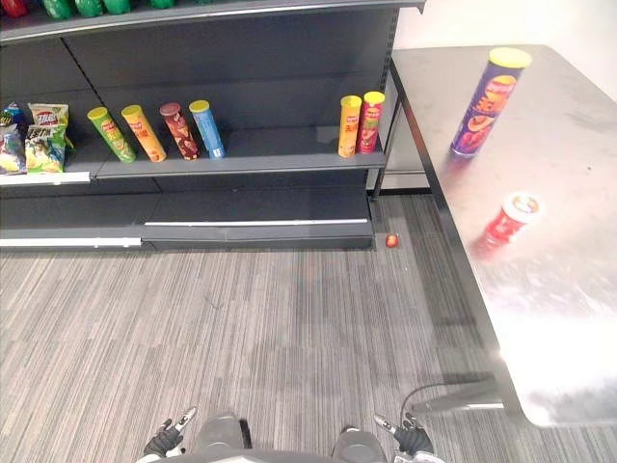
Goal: Put the gum and the chips on the shelf.
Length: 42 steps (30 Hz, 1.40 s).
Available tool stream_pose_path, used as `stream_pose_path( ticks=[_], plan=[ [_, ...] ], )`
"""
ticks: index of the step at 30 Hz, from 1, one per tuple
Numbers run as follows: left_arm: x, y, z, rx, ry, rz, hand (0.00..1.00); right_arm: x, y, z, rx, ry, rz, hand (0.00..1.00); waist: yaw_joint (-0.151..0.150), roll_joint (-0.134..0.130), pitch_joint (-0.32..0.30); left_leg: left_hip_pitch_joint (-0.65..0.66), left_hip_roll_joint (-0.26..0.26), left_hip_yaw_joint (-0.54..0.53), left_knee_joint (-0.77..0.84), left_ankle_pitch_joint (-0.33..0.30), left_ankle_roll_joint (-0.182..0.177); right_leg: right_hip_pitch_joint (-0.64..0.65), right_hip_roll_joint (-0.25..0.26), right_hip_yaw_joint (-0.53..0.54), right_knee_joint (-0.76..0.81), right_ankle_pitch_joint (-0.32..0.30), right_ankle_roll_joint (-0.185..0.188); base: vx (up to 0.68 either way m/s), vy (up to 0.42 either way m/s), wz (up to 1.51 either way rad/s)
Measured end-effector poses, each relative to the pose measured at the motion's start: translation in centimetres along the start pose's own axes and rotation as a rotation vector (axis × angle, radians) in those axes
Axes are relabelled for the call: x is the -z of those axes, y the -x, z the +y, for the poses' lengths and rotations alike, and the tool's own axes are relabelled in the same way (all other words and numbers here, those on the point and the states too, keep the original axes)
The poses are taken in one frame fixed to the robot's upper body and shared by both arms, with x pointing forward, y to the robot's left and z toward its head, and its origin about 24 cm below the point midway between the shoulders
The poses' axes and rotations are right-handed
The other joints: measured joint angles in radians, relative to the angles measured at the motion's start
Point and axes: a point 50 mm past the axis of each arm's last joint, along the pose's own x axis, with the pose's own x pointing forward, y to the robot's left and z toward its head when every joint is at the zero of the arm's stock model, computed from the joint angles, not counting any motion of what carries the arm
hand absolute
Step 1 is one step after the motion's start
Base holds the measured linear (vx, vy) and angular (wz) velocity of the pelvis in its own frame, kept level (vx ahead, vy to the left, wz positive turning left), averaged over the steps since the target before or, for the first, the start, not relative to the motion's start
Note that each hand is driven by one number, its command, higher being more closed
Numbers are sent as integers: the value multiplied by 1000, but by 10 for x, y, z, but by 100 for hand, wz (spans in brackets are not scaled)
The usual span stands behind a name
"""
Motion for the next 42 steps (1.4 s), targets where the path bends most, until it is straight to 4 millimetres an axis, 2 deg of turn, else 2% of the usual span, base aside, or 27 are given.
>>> stream_pose_path(
  ticks=[1, 2, 3, 4, 5, 6, 7, 9, 10, 12, 15, 16, 17, 19, 20, 21, 22, 23, 24, 27, 30, 34, 36, 38, 39, 40, 42],
  plan=[
    [0, 0, 1, -3, 2, 1, 0, 1, 0, 0, 0, -2, 4, 0, 3, -4, 1, -15, -7, 5, -58, -6, 10, 17, -7, 6, -13, -6, 9, 400, 240, -42],
    [0, 0, 4, -7, -10, 1, 0, 3, 1, 2, -2, -12, 12, 0, 9, -17, 2, -21, -20, 17, -227, -3, 19, 43, -33, 22, -29, -20, 37, 378, 302, -40],
    [3, 2, 7, -12, -18, 7, 0, 7, 2, 2, -1, -17, 17, 0, 8, -24, -4, -6, -34, 10, -458, 35, 30, 63, -57, 34, -36, -39, 68, 448, 383, -40],
    [5, 2, 7, -14, -20, 12, 0, 8, 2, 1, 1, -15, 18, 0, 8, -21, -8, 11, -40, -14, -579, 63, 31, 74, -63, 44, -39, -54, 91, 374, 394, -40],
    [8, 4, 11, -22, -20, 22, 0, 10, 3, 2, -1, -10, 30, 0, 14, -34, -12, 33, -65, -10, -624, 198, 48, 100, -89, 69, -48, -67, 107, 411, 336, -27],
    [5, 4, 18, -42, -32, 13, 0, 12, 3, 11, -25, -8, 33, 0, 5, -65, -35, 30, -92, 15, -620, 158, 55, 97, -106, 85, -44, -66, 106, 432, 281, -22],
    [3, 3, 19, -42, -35, 4, 0, 11, 2, 13, -33, -2, 30, 0, 4, -73, -38, 24, -90, 18, -607, 136, 55, 84, -92, 102, -26, -64, 105, 422, 166, -23],
    [10, 5, 24, -58, -31, 42, 0, 8, 0, 19, -45, -11, 34, 0, 23, -87, -47, 22, -94, 20, -499, 53, 54, 82, -69, 150, -18, 3, 64, 462, 215, -58],
    [13, 6, 27, -69, -21, 58, 0, 9, 0, 22, -50, -14, 38, 0, 18, -85, -51, 28, -94, 23, -475, 40, 54, 92, -73, 170, -23, 17, 65, 432, 240, -54],
    [14, 6, 32, -79, -39, 69, 0, 10, 0, 27, -63, -17, 44, 0, 12, -109, -72, 58, -109, 34, -451, 33, 54, 91, -106, 221, 1, 51, 64, 312, 173, -53],
    [15, 7, 33, -59, -123, 80, 0, 8, -1, 27, -58, -30, 34, 0, 14, -93, -101, 175, -147, 61, -559, 24, 67, -84, -135, 321, 302, 124, 69, 241, 137, -74],
    [12, 6, 32, -39, -194, 79, 0, 3, -2, 25, -52, -30, 14, 0, 5, -90, -98, 234, -159, 96, -625, 3, 92, -182, -163, 308, 479, 190, 79, 254, 123, -70],
    [12, 5, 30, -30, -218, 80, 0, 1, -2, 24, -49, -30, 6, 0, 1, -88, -93, 267, -166, 111, -655, -5, 100, -209, -177, 297, 536, 220, 73, 152, 69, -59],
    [12, 5, 30, -23, -259, 86, 0, -3, -3, 23, -43, -46, -5, 0, -3, -85, -70, 348, -177, 158, -713, -4, 103, -268, -224, 217, 690, 205, 48, 131, 58, -53],
    [13, 6, 31, -19, -299, 93, 0, -6, -4, 23, -44, -37, -13, 0, -12, -85, -69, 406, -177, 188, -754, -4, 103, -299, -252, 86, 766, 128, -5, 177, 22, -65],
    [14, 6, 31, -16, -312, 101, 0, -8, -4, 23, -49, -22, -20, 0, -18, -84, -68, 442, -174, 216, -781, -4, 102, -315, -252, -41, 782, 60, -13, 146, -3, -58],
    [14, 6, 31, -18, -312, 102, 0, -8, -5, 23, -49, -23, -21, 0, -18, -84, -68, 444, -174, 221, -785, -4, 101, -318, -250, -61, 778, 53, -13, 176, -29, -64],
    [12, 5, 30, -15, -313, 96, 0, -9, -5, 25, -51, -21, -20, 0, -20, -90, -68, 463, -180, 256, -805, -1, 95, -331, -225, -216, 661, 56, -12, 188, -41, -66],
    [12, 5, 28, -15, -303, 100, 0, -9, -5, 23, -46, -23, -21, 0, -21, -85, -69, 480, -186, 270, -834, 9, 82, -296, -211, -292, 580, 26, -33, 198, -34, -81],
    [15, 3, 16, 16, -308, 105, 0, -25, -9, 19, -40, -10, -49, 0, -23, -38, -39, 495, -184, 321, -921, 58, 58, -278, -181, -432, 469, 23, -41, 135, -29, -79],
    [13, 3, 16, 27, -326, 105, 0, -24, -9, 21, -47, 8, -45, 0, -39, -45, -25, 529, -196, 351, -955, 81, 44, -249, -155, -448, 408, 9, -63, 60, -64, -46],
    [10, 2, 15, 34, -323, 99, 0, -12, -6, 17, -37, 12, -18, 0, -39, -54, -30, 533, -204, 356, -937, 94, 32, -178, -91, -431, 218, 7, -60, 56, -36, -17],
    [6, 2, 20, 23, -326, 89, 0, -7, -4, 21, -48, 13, -2, 0, -40, -80, -40, 460, -192, 356, -768, 62, -5, -167, -87, -398, 125, -12, -43, 23, -61, -23],
    [9, 3, 17, 31, -313, 91, 0, -7, -4, 18, -52, 52, -1, 0, -39, -54, -32, 314, -49, 348, -319, 42, 3, -136, -48, -337, 82, -8, -39, -27, -104, -74],
    [16, 5, 16, 30, -292, 108, 0, -7, -4, 13, -44, 61, 0, 0, -38, -41, -30, 292, -7, 342, -220, 56, 11, -123, -27, -310, 80, -8, -40, 13, -25, -117],
    [22, 7, 15, 24, -250, 115, 0, -5, -2, 6, -25, 66, -1, 0, -30, -10, -31, 245, 51, 306, -68, 85, 22, -102, 6, -253, 81, -15, -55, 73, 94, -149],
    [26, 8, 15, 20, -216, 128, 0, -3, -1, 0, -11, 58, 6, 0, -13, 1, -33, 216, 19, 207, -45, 30, 27, -98, 14, -150, 80, -17, -58, 122, 168, -168]
  ],
)
